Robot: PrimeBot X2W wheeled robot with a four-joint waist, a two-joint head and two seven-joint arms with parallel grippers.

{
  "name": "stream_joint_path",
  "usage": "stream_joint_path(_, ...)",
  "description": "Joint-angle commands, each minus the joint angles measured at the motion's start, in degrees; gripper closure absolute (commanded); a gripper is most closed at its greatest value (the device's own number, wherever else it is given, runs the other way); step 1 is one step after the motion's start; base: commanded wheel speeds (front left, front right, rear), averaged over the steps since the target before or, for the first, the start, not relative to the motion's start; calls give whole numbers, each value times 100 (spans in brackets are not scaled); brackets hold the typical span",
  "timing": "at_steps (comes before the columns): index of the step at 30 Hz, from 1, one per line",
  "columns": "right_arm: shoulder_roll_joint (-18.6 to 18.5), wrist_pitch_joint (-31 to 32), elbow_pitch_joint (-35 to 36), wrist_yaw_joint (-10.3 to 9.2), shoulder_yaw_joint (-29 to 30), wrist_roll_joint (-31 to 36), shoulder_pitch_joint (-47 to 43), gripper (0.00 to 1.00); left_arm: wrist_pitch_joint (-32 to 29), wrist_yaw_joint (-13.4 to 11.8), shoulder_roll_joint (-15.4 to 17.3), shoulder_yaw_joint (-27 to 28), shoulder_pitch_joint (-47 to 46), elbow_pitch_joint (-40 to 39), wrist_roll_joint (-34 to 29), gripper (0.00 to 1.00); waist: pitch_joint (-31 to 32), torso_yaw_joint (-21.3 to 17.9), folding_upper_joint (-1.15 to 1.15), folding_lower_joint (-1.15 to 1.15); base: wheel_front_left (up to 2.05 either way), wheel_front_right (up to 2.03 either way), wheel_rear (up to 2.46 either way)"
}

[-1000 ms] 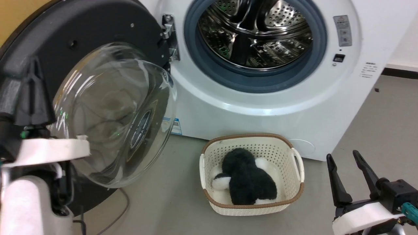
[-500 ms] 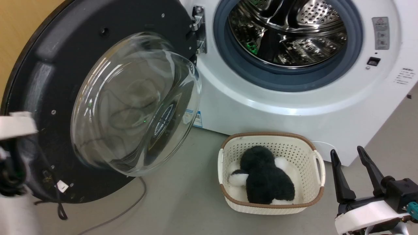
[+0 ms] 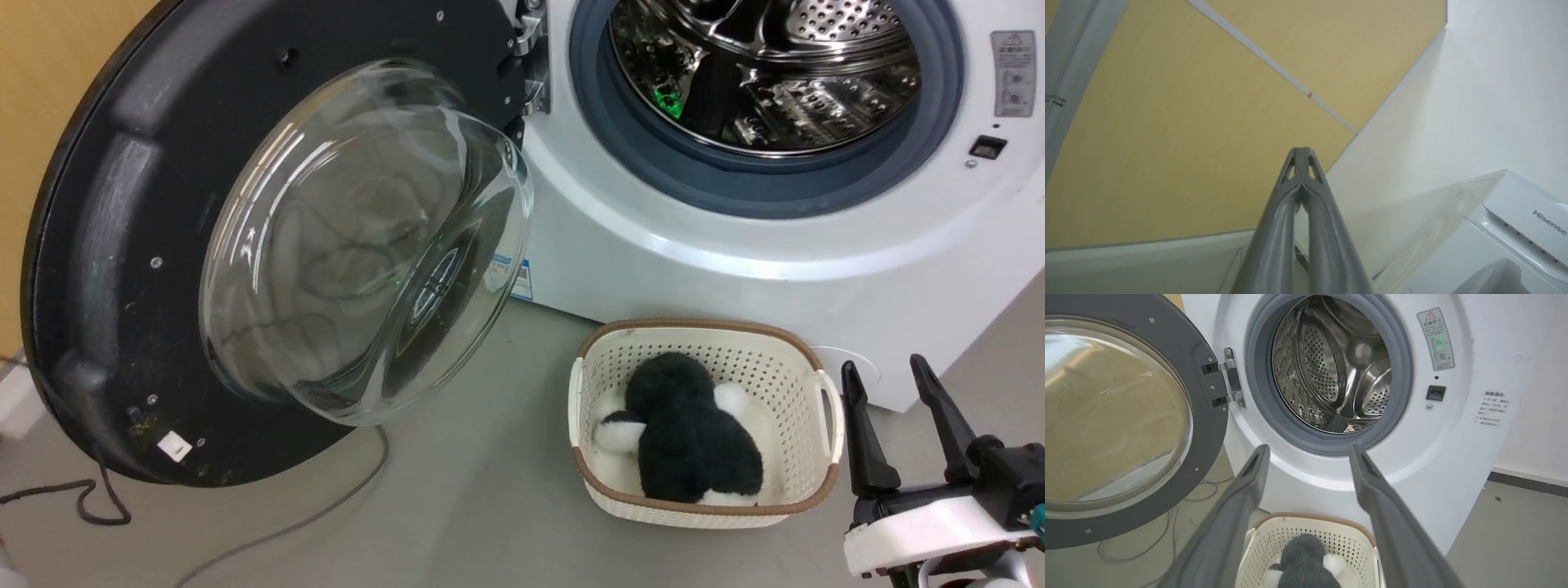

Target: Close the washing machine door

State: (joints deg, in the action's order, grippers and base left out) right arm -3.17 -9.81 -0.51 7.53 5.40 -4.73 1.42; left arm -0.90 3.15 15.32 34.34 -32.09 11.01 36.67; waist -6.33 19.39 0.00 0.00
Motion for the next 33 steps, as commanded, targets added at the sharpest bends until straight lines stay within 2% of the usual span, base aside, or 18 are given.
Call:
stream_joint_path(1,20,-74,10,-3,16,-51,106,0,-130,-25,55,182,-158,175,255,100,-35,30,0,0,0,0,0)
stream_joint_path(6,21,-133,13,-3,20,-35,161,0,-779,52,135,585,-210,782,1043,100,-123,105,0,0,0,0,0)
stream_joint_path(11,23,-193,16,-3,45,-5,193,0,-1498,226,164,642,-47,1184,1606,100,-204,193,0,0,0,0,0)
stream_joint_path(14,23,-229,11,-3,56,8,217,0,-1876,275,144,511,102,1258,1829,100,-251,250,0,0,0,0,0)
stream_joint_path(20,25,-300,2,-4,42,0,278,0,-2438,317,66,30,537,888,2376,100,-320,343,0,0,0,0,0)
stream_joint_path(26,26,-372,-22,-4,50,-55,301,0,-2861,356,-143,-377,957,566,3204,100,-348,444,0,0,0,0,0)
stream_joint_path(33,28,-455,-52,-4,71,-151,315,0,-3274,400,-237,-826,1377,216,4047,100,-308,550,0,0,0,0,0)
